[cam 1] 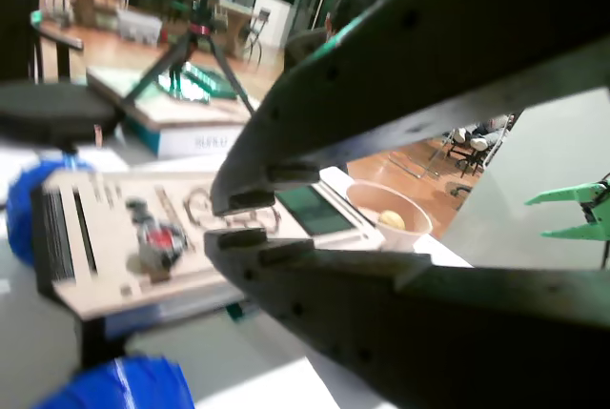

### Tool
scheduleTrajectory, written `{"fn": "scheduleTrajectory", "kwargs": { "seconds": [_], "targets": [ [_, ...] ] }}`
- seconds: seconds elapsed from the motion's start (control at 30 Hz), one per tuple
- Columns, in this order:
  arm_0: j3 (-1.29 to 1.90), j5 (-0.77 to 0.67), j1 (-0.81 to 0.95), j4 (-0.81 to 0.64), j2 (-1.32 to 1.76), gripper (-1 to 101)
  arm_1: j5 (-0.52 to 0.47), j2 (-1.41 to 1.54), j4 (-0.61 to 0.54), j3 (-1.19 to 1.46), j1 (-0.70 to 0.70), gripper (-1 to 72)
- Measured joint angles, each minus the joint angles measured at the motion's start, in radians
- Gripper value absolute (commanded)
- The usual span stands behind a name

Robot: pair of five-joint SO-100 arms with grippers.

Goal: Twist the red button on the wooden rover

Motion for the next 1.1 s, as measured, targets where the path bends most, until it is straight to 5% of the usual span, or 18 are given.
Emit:
{"fn": "scheduleTrajectory", "kwargs": {
  "seconds": [0.5, 1.1],
  "targets": [
    [-0.141, 0.0, 0.0, -0.219, -0.517, 0, 0.0, 0.0, 0.0, 0.0, 0.0, 20.4],
    [-0.653, 0.0, 0.005, -0.149, -1.328, 0, 0.0, 0.0, 0.0, 0.0, 0.0, 20.4]
  ]
}}
